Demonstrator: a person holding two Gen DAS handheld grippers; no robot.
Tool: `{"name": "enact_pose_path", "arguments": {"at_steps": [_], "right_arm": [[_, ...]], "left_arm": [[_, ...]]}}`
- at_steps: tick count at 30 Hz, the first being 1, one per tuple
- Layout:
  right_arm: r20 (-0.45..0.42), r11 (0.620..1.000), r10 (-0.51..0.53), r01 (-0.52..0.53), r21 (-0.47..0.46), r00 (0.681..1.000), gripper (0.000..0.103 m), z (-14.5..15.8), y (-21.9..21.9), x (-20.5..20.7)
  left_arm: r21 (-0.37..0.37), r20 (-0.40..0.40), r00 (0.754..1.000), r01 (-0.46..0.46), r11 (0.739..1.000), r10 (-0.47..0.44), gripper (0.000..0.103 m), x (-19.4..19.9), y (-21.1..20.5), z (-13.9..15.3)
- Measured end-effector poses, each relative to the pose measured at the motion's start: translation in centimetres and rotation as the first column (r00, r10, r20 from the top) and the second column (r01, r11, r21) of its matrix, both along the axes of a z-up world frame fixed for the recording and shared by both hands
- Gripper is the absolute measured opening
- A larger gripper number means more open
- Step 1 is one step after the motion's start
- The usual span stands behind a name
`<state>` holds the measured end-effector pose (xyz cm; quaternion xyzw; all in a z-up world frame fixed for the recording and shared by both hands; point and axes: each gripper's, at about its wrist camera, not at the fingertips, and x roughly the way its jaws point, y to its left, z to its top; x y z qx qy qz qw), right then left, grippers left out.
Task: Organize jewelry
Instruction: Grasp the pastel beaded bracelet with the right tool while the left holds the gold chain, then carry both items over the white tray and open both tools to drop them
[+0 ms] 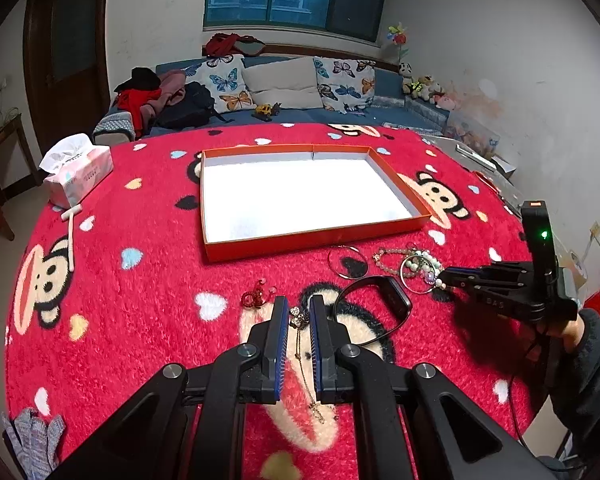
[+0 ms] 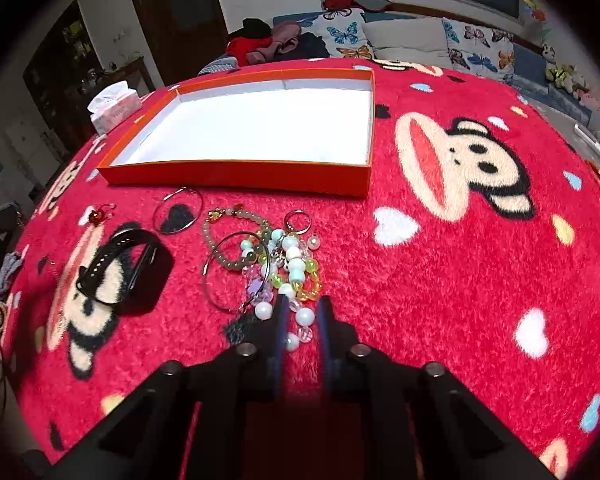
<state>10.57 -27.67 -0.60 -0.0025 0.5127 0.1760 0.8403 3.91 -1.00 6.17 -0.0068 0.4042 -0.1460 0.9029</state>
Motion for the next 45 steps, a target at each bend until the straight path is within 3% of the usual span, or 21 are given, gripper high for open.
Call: {"name": "enact_pose_path", "arguments": {"at_steps": [6,15,27,37,45], "right_arm": [[0.021,1.000,0.004,-0.003,-0.011,1.000,0.012,0.9,0.3,-0.5],[0.152,0.999,0.028,-0.030,0.011,0.988,0.012,6.6,0.5,-0.8],[0.256,0.997,0.035,-0.053,0.064,0.966,0.012,12.1,0.4,0.4],[0.321,0.995,0.033,-0.062,0.078,0.947,0.012,14.5,0.4,2.7],[0.354,0.995,0.029,-0.059,0.076,0.935,0.012,15.3,0.8,5.7]], "left_arm": [[0.002,0.015,1.000,-0.007,1.000,0.007,0.011,-0.3,0.1,0.7],[-0.002,0.074,0.997,-0.006,1.000,0.006,0.011,-0.6,0.3,3.4],[0.007,0.182,0.983,-0.006,1.000,0.004,0.011,0.7,0.8,9.6],[0.044,0.259,0.966,0.002,0.999,-0.013,0.011,5.2,0.5,14.8],[0.051,0.260,0.965,-0.016,0.999,0.002,0.011,11.2,0.7,16.3]]}}
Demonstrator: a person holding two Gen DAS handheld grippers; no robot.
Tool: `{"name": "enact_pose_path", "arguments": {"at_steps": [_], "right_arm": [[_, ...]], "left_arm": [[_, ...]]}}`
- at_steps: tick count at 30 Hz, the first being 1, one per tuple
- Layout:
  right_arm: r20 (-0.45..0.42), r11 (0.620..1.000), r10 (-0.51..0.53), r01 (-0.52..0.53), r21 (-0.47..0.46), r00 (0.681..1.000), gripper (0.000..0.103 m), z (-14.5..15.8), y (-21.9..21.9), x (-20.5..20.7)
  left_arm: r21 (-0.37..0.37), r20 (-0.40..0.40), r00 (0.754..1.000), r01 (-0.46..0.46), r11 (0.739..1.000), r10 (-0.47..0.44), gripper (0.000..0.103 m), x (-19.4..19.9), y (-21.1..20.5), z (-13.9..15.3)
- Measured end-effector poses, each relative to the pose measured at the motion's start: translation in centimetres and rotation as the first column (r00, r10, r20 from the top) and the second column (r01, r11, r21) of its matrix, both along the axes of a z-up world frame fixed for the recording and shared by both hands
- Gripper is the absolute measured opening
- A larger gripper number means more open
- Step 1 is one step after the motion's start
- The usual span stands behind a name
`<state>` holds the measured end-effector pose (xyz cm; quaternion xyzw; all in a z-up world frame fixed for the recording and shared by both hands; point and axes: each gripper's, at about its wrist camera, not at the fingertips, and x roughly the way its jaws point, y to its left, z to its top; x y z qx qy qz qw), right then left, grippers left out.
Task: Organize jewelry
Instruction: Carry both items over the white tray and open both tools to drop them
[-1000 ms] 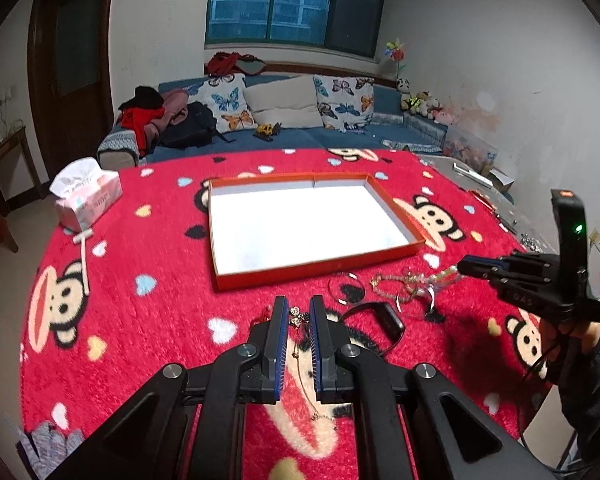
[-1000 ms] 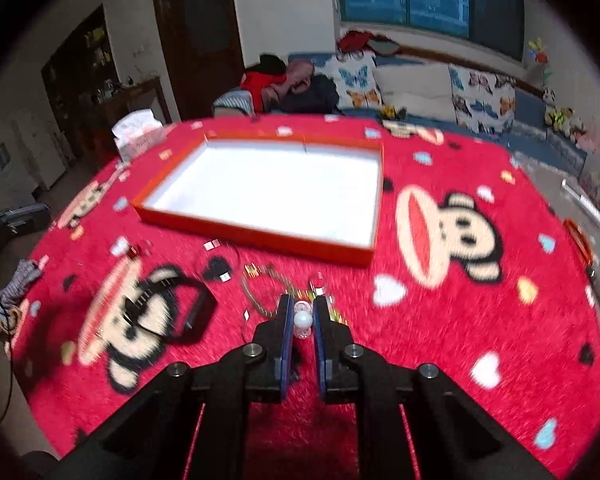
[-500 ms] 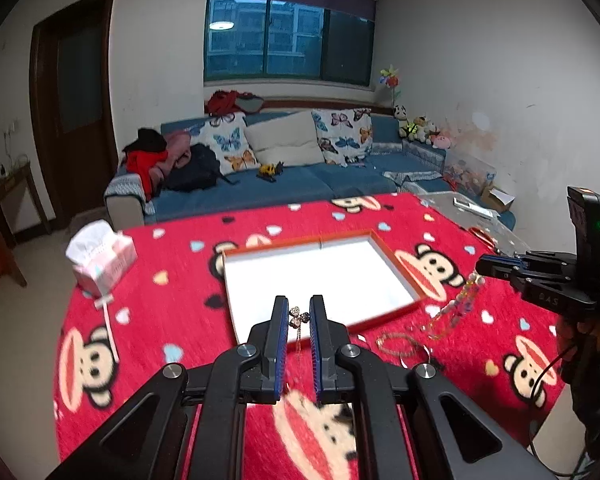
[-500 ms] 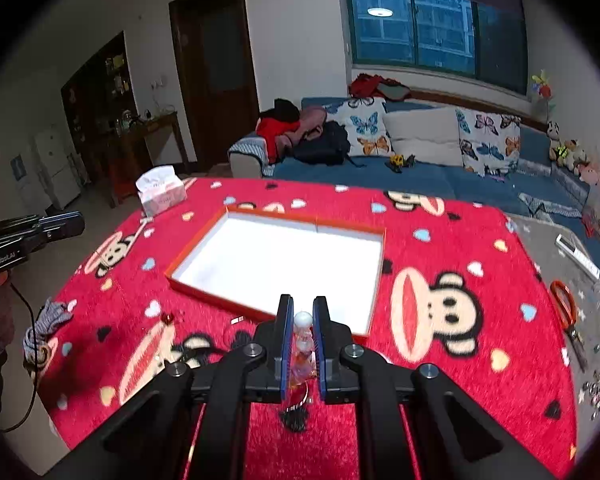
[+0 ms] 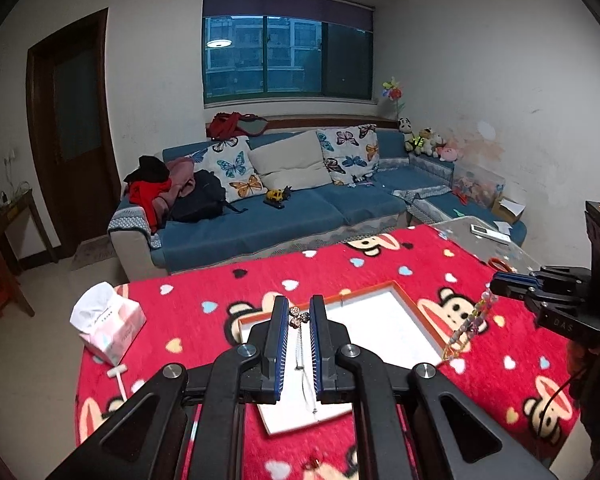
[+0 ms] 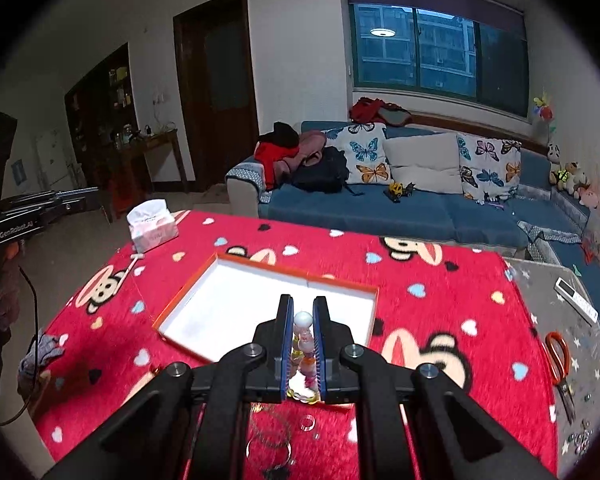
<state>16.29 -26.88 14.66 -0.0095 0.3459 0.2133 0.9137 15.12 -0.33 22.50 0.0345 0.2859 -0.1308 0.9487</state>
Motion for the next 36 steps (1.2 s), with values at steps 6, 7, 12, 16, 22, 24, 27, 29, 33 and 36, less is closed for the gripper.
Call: {"name": "enact_pose_path", "arguments": {"at_steps": [6,7,12,16,22,24,27,29,33,36], "right_arm": [[-0.021,1.000,-0.003,0.003,-0.004,1.000,0.012,-1.6,0.3,2.0],[-0.030,1.000,-0.001,0.001,-0.006,1.000,0.012,-2.0,0.5,2.3],[-0.090,1.000,0.009,-0.009,-0.008,0.996,0.012,-4.7,1.2,3.9],[-0.133,1.000,0.014,-0.016,-0.016,0.991,0.012,-6.7,1.8,5.0],[-0.202,0.998,-0.009,-0.003,-0.060,0.979,0.012,-10.2,2.4,6.4],[-0.223,0.996,-0.020,0.000,-0.086,0.975,0.012,-11.4,2.6,6.7],[-0.252,0.994,-0.032,0.004,-0.113,0.967,0.012,-13.0,2.7,7.0],[-0.269,0.992,-0.043,0.008,-0.129,0.962,0.012,-13.7,2.7,7.1],[-0.290,0.990,-0.043,0.002,-0.139,0.956,0.012,-14.6,2.8,7.0],[-0.298,0.991,-0.037,-0.003,-0.132,0.954,0.012,-14.9,2.9,6.9]], "left_arm": [[-0.011,-0.068,0.998,-0.004,1.000,0.003,0.011,3.9,0.2,-2.6],[-0.009,-0.079,0.997,-0.003,1.000,0.003,0.011,4.2,0.1,-3.4],[0.010,-0.160,0.987,0.008,1.000,-0.007,0.011,6.2,-0.6,-7.8],[0.019,-0.233,0.972,0.011,1.000,-0.006,0.011,7.1,-0.9,-11.5],[0.026,-0.341,0.940,0.009,1.000,0.000,0.011,8.5,-0.8,-17.3],[0.034,-0.369,0.930,0.005,0.999,0.008,0.011,8.8,-0.7,-18.9],[0.031,-0.405,0.914,-0.002,1.000,0.014,0.011,9.5,-0.6,-20.8],[0.038,-0.420,0.907,-0.004,0.999,0.019,0.011,9.8,-0.7,-21.7],[0.045,-0.447,0.894,-0.007,0.999,0.026,0.012,10.1,-0.9,-23.0],[0.043,-0.468,0.883,-0.011,0.999,0.030,0.012,10.3,-0.9,-23.5]]}}
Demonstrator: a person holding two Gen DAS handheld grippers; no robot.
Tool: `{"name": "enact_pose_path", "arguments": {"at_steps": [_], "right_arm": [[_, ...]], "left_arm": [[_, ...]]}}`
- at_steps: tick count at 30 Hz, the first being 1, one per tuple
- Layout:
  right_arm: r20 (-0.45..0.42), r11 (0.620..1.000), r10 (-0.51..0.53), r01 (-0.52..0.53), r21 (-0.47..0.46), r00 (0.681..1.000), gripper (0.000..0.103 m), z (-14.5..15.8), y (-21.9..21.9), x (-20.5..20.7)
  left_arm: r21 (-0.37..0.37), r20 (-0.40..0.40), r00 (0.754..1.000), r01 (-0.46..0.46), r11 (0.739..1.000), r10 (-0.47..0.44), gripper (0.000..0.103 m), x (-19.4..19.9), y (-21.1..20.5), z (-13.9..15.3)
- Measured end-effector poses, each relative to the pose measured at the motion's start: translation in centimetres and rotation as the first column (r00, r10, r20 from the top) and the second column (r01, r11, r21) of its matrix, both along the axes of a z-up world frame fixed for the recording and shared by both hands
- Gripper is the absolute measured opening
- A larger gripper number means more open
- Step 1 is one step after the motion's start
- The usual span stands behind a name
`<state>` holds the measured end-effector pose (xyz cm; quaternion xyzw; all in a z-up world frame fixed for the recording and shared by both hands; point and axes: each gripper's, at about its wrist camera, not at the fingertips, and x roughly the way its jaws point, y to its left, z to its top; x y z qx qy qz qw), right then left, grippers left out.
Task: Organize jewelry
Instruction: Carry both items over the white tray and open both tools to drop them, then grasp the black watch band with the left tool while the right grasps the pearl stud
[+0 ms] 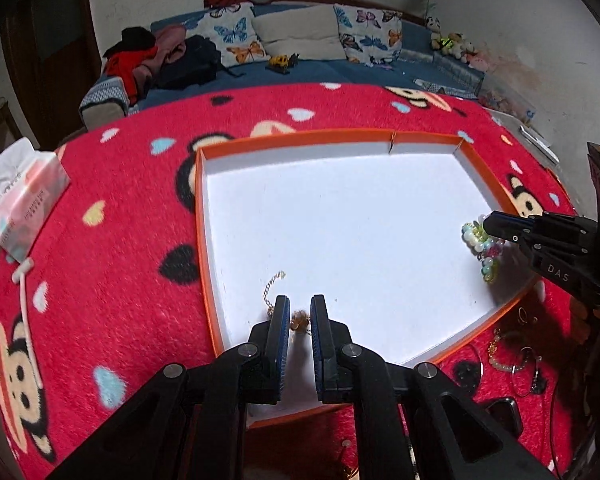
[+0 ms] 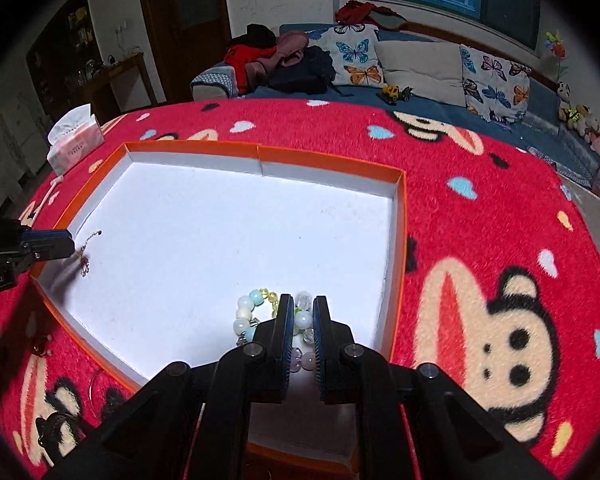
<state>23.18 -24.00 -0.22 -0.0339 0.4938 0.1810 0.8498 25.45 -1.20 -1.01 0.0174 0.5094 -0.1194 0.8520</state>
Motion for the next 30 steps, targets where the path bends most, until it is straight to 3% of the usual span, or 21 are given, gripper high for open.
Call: {"name": "enact_pose_path", "arguments": {"at_steps": [8,10,12,13,14,16,22,25,30], "right_arm": [[-0.018,1.000,0.009,-0.009,0.001,1.000,0.014,0.1,0.2,0.0],[-0.015,1.000,0.002,-0.002,0.008,1.000,0.017,0.2,0.1,0.0],[-0.017,1.000,0.000,0.000,0.016,1.000,0.028,0.4,0.0,0.1],[-0.016,1.000,0.001,-0.001,0.019,1.000,0.031,0.5,0.0,0.0],[-0.010,1.000,0.003,-0.003,0.019,1.000,0.034,0.7,0.0,0.0],[-0.002,1.000,0.000,0.000,0.014,1.000,0.035,1.0,0.0,-0.1],[0.017,1.000,-0.002,0.002,0.024,1.000,0.036,2.3,-0.2,-0.7],[0.032,1.000,0.003,-0.004,0.025,0.999,0.042,3.1,-0.3,-1.4],[0.044,1.000,0.008,-0.009,0.030,0.999,0.047,4.1,-0.8,-2.8]], "left_arm": [[0.000,-0.006,1.000,0.015,1.000,-0.015,0.013,-0.2,-0.3,0.5],[0.003,0.002,1.000,0.029,1.000,-0.029,0.013,-0.5,-0.5,0.9],[-0.003,0.002,0.999,0.042,0.999,-0.042,0.017,-0.8,-0.7,1.1],[-0.005,0.001,0.999,0.047,0.999,-0.047,0.029,-1.0,-0.7,1.2],[0.000,0.005,0.999,0.049,0.999,-0.049,0.049,-1.1,-0.8,1.4],[0.010,0.030,0.999,0.045,0.999,-0.045,0.060,-1.6,-0.8,1.8],[0.028,0.062,0.993,0.099,0.995,-0.101,0.060,-3.5,-1.7,3.1],[0.042,0.071,0.986,0.149,0.988,-0.152,0.060,-5.0,-2.7,3.8],[0.046,0.074,0.963,0.255,0.966,-0.257,0.064,-8.2,-5.2,4.4]]}}
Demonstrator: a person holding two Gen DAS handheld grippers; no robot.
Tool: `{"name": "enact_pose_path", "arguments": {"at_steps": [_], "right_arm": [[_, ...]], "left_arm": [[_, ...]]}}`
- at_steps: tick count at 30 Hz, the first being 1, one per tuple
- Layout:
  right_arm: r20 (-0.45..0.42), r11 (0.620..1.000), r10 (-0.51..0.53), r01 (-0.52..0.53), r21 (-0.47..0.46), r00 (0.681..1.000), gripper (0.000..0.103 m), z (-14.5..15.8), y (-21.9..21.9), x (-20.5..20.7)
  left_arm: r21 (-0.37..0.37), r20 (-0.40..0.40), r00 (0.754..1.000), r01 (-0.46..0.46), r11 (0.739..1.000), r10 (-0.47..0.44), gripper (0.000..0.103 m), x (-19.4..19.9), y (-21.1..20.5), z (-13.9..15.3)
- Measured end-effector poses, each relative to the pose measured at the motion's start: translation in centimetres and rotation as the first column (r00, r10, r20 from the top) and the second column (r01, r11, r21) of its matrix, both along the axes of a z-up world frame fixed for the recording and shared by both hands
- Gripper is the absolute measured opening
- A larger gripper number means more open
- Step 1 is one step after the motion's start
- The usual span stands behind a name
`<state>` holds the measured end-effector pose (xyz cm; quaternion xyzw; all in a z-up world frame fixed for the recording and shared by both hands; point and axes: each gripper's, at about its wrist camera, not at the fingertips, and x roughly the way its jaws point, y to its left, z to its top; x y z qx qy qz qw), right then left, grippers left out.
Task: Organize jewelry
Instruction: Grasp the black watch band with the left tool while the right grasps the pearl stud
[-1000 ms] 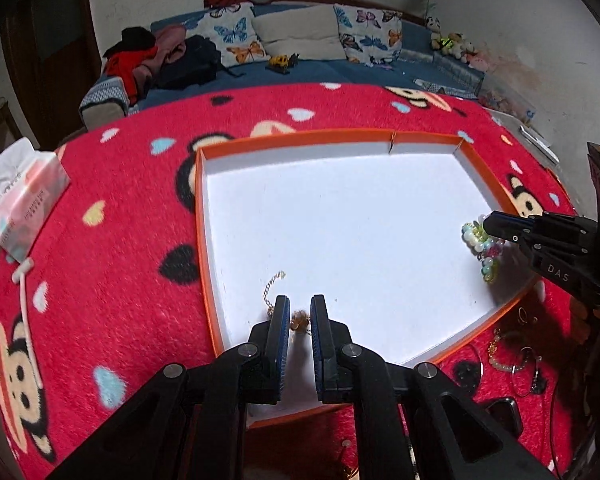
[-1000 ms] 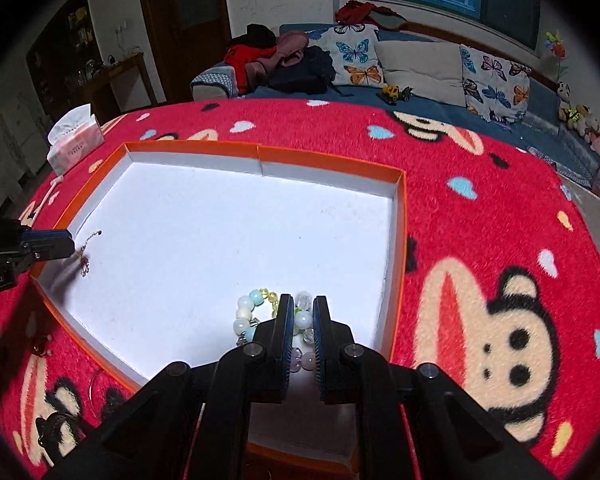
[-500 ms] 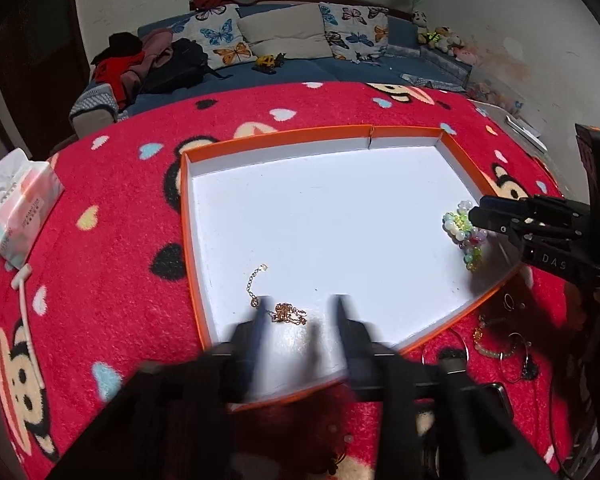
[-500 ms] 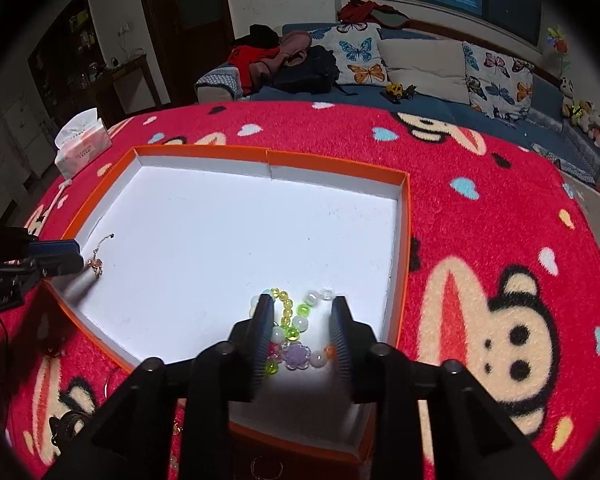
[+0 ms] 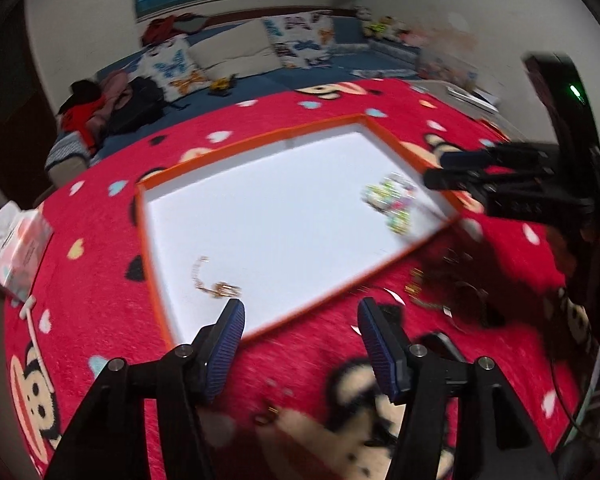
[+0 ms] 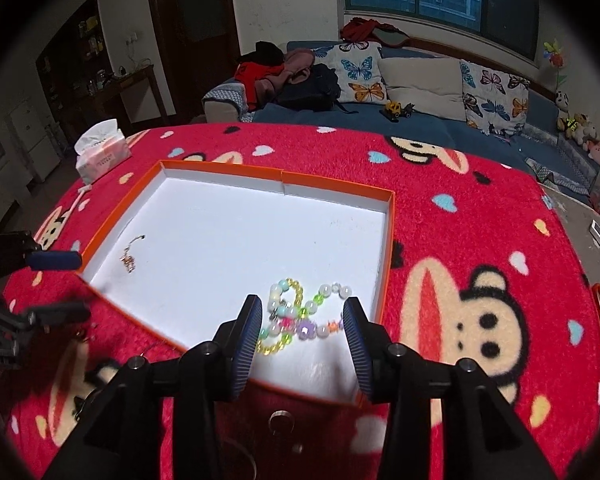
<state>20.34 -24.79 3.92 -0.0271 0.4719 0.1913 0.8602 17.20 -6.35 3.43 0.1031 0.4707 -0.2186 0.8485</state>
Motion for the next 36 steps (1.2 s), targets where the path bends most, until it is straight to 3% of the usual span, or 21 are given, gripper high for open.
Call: {"name": "enact_pose_path", "arguments": {"at_steps": [3,12,16,22,30,36], "right_arm": [[0.005,1.000,-0.001,0.001,0.004,1.000,0.047,0.4,-0.4,-0.9],[0.003,0.999,-0.031,0.031,0.011,1.000,0.047,0.6,-1.9,-3.1],[-0.002,0.999,-0.042,0.042,0.025,0.999,0.047,0.6,-2.6,-3.8],[-0.007,0.998,-0.045,0.045,0.041,0.999,0.047,0.3,-3.3,-4.8],[-0.033,0.997,-0.052,0.053,0.047,0.998,0.047,-0.6,-3.9,-5.6],[-0.063,0.999,-0.034,0.036,0.024,0.997,0.047,-1.4,-4.1,-6.5]], "left_arm": [[-0.003,-0.009,0.998,0.059,0.998,-0.059,0.073,-1.9,-1.7,0.0],[-0.041,-0.014,0.986,0.166,0.985,-0.166,0.073,-5.5,-6.3,0.0],[-0.039,-0.037,0.961,0.272,0.962,-0.273,0.073,-6.3,-7.5,-0.4],[0.032,-0.078,0.931,0.359,0.933,-0.356,0.075,-6.2,-8.1,-2.0],[0.050,-0.134,0.895,0.434,0.900,-0.425,0.075,-5.4,-8.0,-4.1],[0.055,-0.125,0.885,0.458,0.887,-0.449,0.075,-5.0,-7.9,-4.4]]}}
